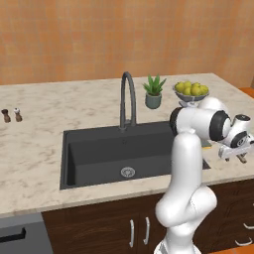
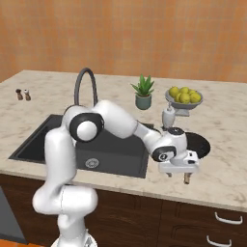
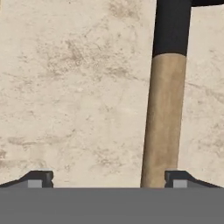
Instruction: Pick the pan and sponge and place them into the sink. Then turn on the water.
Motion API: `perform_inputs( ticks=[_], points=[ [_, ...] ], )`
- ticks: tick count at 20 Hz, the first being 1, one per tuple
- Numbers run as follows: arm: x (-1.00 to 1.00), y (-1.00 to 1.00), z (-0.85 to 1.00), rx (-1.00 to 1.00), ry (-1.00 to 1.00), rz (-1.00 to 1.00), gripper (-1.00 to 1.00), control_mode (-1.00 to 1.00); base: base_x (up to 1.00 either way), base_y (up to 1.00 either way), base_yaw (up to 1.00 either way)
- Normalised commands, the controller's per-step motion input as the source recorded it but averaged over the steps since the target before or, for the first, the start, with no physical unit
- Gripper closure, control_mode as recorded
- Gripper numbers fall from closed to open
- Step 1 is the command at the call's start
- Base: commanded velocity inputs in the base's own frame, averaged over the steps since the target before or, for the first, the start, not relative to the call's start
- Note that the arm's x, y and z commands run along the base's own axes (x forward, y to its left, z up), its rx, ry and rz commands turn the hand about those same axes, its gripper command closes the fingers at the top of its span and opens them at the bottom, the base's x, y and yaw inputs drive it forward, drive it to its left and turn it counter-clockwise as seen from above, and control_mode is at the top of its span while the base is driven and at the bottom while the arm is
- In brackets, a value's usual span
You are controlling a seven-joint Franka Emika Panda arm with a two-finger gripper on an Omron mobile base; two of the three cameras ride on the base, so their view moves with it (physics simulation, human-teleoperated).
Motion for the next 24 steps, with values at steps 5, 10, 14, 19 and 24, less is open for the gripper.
perform_inputs(
  ticks=[5, 10, 14, 19, 24],
  points=[
    [0.50, -0.64, 0.00, 0.15, 0.00, 0.00, -1.00, -1.00, 0.00, 0.00, 0.00],
    [0.47, -0.28, -0.26, 0.05, 0.04, 0.00, -1.00, -1.00, 0.00, 0.00, 0.00],
    [0.32, 0.00, -0.72, 0.00, 0.15, 0.00, -1.00, -1.00, 0.00, 0.00, 0.00],
    [-0.37, 0.31, -0.74, 0.00, 0.06, -0.03, -1.00, -1.00, 0.00, 0.00, 0.00],
    [-0.89, 0.67, -0.86, -0.06, -0.03, -0.09, 1.00, -1.00, 0.00, 0.00, 0.00]
  ],
)
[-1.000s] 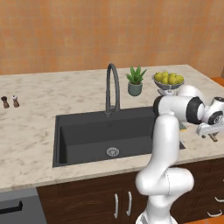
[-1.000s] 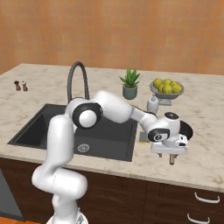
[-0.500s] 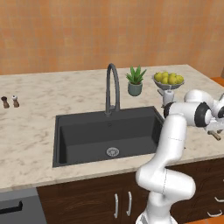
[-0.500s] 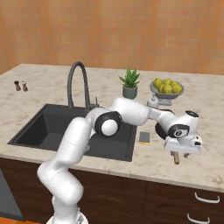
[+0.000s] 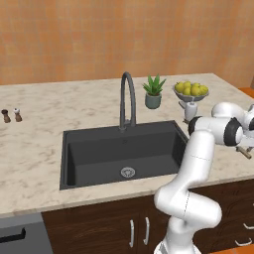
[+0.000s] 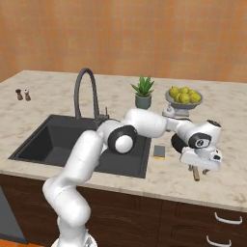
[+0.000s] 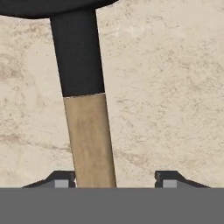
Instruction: Pick the pan and sponge and place them into the sink. Then turn on the water.
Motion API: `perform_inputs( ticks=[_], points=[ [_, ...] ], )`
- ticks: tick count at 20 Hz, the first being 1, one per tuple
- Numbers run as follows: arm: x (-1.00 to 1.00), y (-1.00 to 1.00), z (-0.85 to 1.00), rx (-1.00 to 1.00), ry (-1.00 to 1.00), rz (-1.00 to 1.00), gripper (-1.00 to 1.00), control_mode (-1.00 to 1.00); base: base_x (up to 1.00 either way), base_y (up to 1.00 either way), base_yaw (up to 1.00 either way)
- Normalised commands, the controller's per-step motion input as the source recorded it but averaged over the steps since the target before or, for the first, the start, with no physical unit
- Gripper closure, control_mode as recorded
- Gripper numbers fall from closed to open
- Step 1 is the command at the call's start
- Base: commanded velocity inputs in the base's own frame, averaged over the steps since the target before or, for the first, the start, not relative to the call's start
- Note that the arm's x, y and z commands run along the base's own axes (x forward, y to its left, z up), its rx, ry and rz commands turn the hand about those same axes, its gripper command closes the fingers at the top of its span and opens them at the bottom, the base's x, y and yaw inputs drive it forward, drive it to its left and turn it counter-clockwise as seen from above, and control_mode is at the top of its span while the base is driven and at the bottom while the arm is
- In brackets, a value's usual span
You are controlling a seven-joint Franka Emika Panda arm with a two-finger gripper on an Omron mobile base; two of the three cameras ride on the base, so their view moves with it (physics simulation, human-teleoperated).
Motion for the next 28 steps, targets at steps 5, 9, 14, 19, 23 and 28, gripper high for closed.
perform_inputs(
  ticks=[5, 9, 14, 19, 23, 28],
  points=[
    [-0.43, 0.75, -1.00, -0.19, -0.01, -0.10, 1.00, -1.00, 0.00, 0.00, 0.00],
    [-0.58, 0.80, -1.00, -0.20, -0.03, -0.09, 1.00, -1.00, 0.00, 0.00, 0.00],
    [-0.62, 0.62, -0.56, -0.02, -0.16, -0.06, 1.00, -1.00, 0.00, 0.00, 0.00],
    [-0.47, 0.18, 0.39, 0.04, -0.26, -0.10, 1.00, -1.00, 0.00, 0.00, 0.00],
    [-0.39, 0.10, 0.99, 0.00, -0.22, -0.07, 1.00, -1.00, 0.00, 0.00, 0.00],
    [-0.18, 0.43, 1.00, 0.00, 0.14, 0.00, 1.00, -1.00, 0.00, 0.00, 0.00]
  ],
)
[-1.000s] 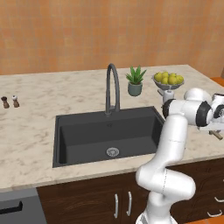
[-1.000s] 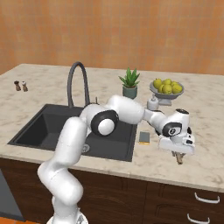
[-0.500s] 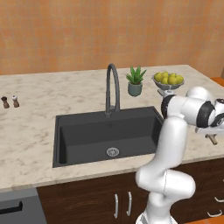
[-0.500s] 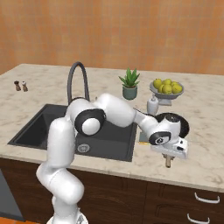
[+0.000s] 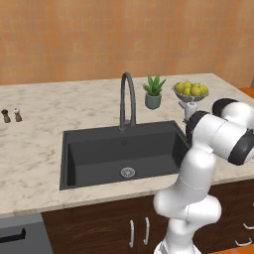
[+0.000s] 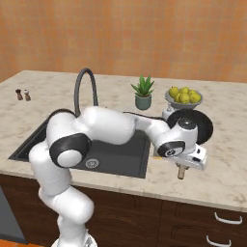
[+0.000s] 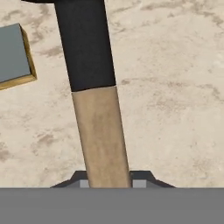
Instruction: Pick the pan and sponge and place them into the sink. Then turn on the water.
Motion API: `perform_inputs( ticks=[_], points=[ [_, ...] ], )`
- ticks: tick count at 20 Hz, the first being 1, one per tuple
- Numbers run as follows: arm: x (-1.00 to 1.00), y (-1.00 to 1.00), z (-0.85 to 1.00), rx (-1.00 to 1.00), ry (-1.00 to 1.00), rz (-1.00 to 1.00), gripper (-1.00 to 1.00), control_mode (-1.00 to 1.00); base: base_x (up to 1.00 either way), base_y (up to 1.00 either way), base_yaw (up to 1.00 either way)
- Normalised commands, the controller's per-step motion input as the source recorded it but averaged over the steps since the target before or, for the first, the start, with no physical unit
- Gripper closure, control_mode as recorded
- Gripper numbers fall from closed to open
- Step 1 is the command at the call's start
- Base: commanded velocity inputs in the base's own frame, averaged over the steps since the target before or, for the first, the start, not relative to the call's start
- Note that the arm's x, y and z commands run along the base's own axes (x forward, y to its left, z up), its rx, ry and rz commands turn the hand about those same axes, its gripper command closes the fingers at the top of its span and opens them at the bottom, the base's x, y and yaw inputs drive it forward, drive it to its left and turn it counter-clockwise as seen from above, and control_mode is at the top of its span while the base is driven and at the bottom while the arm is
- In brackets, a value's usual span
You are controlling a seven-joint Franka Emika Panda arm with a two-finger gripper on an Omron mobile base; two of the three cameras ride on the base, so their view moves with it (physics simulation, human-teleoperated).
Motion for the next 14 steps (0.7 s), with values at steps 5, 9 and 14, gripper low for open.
perform_inputs(
  ticks=[5, 9, 14],
  points=[
    [-0.25, 0.79, 0.96, -0.05, 0.45, 0.02, 1.00, -1.00, 0.00, 0.00, 0.00],
    [-0.57, 0.72, 0.64, -0.02, 0.14, 0.14, 1.00, -1.00, 0.00, 0.00, 0.00],
    [-0.49, 0.57, 0.34, 0.00, -0.01, 0.39, 1.00, -1.00, 0.00, 0.00, 0.00]
  ],
)
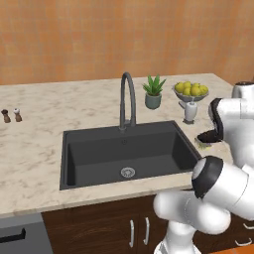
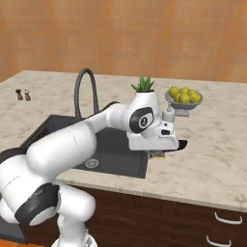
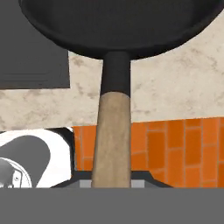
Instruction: Pick the pan and sponge and place them into the sink. Then turn on the water.
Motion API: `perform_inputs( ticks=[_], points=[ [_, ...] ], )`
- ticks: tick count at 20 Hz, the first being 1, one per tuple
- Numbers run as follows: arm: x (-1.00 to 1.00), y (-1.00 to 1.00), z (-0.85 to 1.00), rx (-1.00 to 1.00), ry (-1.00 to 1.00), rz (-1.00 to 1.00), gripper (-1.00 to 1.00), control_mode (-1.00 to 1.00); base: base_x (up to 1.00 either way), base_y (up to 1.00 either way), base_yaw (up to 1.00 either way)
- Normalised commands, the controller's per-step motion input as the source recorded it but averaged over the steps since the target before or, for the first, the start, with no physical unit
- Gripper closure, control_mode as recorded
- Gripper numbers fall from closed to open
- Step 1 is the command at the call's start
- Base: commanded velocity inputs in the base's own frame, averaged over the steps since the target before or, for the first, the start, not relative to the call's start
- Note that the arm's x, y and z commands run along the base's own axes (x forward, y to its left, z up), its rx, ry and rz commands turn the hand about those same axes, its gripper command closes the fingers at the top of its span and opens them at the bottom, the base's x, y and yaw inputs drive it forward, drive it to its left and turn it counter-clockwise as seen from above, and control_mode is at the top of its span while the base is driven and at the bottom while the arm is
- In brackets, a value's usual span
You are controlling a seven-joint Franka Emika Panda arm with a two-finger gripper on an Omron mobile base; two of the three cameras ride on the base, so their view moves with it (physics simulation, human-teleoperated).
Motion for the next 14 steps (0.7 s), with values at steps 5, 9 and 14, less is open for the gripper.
perform_inputs(
  ticks=[5, 9, 14],
  points=[
    [-0.38, 0.25, 0.13, -0.03, -0.14, 0.61, 1.00, -1.00, 0.00, 0.00, 0.00],
    [-0.18, 0.03, 0.20, 0.00, -0.38, 0.62, 1.00, -1.00, 0.00, 0.00, 0.00],
    [-0.01, 0.09, 0.35, 0.02, -0.48, 0.59, 1.00, -1.00, 0.00, 0.00, 0.00]
  ],
)
